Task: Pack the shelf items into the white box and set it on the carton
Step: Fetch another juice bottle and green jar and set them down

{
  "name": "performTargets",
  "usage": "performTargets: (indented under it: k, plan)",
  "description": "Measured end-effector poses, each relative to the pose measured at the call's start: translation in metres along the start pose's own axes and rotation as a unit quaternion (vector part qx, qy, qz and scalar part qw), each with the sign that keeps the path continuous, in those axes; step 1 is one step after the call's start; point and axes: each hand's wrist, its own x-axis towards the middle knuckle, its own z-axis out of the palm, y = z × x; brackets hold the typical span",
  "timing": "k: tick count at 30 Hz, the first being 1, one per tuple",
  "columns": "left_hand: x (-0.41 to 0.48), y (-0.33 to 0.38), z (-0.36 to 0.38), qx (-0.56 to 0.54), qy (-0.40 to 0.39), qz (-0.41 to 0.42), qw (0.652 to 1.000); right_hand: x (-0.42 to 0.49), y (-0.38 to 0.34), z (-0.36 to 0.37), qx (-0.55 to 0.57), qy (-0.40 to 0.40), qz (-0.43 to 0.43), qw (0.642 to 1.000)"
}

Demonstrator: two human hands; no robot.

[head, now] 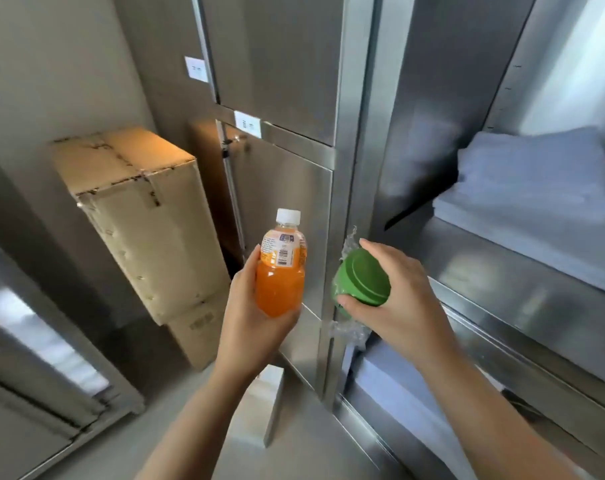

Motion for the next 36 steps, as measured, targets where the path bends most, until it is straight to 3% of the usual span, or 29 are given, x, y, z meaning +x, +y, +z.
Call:
performTargets:
  k: [9,20,26,32,36]
  plan:
    - [-0.083,-0.046,-0.245,0.071,0.2,-0.07,0.975,-0.002,-0.203,0.156,0.075,-0.126,-0.179,0.973]
    - [-0.266,-0.089,-0.588,0.18,0.442,-0.142,0.867,-0.121,-0.543,0.388,0.226,-0.276,-0.359,0.863]
    - [-0.332,-0.104,-0.693,0.188,0.526,-0.163,0.814,-0.166,-0.66,0.467,0.265,-0.338,-0.414,0.803]
    - [-0.343,-0.146,-0.764,0.182,0.576,-0.18,0.776,-0.176,-0.733,0.553,0.261,-0.379,-0.444,0.769]
    - [-0.318,-0.184,-0.823,0.178,0.578,-0.199,0.771,-0.157,-0.78,0.621,0.265,-0.393,-0.457,0.753]
